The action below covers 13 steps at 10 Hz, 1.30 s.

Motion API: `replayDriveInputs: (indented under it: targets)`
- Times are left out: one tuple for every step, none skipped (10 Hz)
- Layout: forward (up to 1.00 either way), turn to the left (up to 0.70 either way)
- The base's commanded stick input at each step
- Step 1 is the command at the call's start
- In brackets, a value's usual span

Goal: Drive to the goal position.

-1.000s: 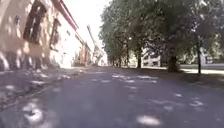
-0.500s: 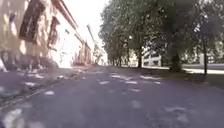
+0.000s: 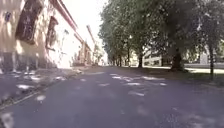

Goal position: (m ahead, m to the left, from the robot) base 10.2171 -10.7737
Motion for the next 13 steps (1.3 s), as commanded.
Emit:
replayDriveInputs:
  targets:
    - [0.70,0.00]
    - [0.70,0.00]
    - [0.70,0.00]
    - [0.70,0.00]
    - [0.70,0.00]
    - [0.70,0.00]
    - [0.70,0.00]
    - [0.70,0.00]
    - [0.70,0.00]
    - [0.70,0.00]
    - [0.70,0.00]
    - [0.70,0.00]
    - [0.70,0.00]
